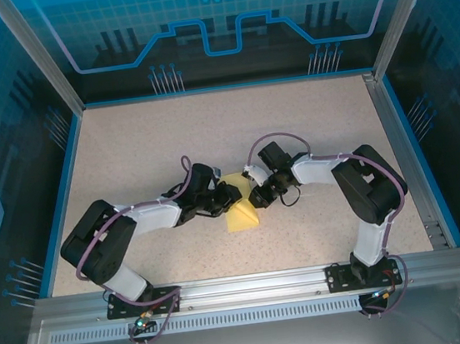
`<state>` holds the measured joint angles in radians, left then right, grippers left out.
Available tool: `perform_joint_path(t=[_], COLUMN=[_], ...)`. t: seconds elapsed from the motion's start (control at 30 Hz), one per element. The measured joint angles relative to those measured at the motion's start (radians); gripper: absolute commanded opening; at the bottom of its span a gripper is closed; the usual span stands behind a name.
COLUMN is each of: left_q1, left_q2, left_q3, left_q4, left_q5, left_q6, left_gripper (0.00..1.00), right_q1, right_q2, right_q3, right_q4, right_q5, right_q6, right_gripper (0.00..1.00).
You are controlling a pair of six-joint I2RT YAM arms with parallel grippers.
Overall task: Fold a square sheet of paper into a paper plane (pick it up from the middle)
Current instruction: Fold the triangle a second time at the center of the table.
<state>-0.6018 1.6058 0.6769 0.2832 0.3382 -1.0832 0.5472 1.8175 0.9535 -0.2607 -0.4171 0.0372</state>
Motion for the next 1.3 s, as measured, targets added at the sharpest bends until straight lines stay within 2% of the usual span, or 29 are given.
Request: perform_joint_path(t=[0.73, 0.93, 1.0, 1.13, 1.2, 1.3], left_q1=[0.001, 0.001, 0.001, 0.001, 0.001, 0.001], left_q2=[0.119, 0.130, 0.131, 0.131, 0.130, 0.129], left_q3=[-0.035, -0.039, -0.040, -0.042, -0.042, -0.042], left_q4=[0.060, 0.090, 0.095, 0.097, 0.097, 0.093], left_q5=[0.000, 0.000, 0.000, 0.000, 0.000, -0.001], left_q6=[-0.015, -0.014, -0.014, -0.007, -0.003, 0.009], left_gripper=[0.19, 0.19, 0.19, 0.19, 0.19, 0.19], right_q1=[0.000, 0.000, 0.000, -0.008, -0.016, -0.026], right_q2=[0.000, -0.011, -0.026, -0.087, -0.127, -0.179], right_q3=[0.000, 0.000, 0.000, -0.001, -0.003, -0.008], right_q4=[0.000, -0.002, -0.008, -0.026, -0.032, -0.034], right_q5=[0.002, 0.007, 0.016, 0.033, 0.040, -0.002], right_q6=[0.000, 0.015, 0.024, 0.053, 0.076, 0.113], right_gripper=[0.11, 0.19, 0.29, 0.30, 0.28, 0.20])
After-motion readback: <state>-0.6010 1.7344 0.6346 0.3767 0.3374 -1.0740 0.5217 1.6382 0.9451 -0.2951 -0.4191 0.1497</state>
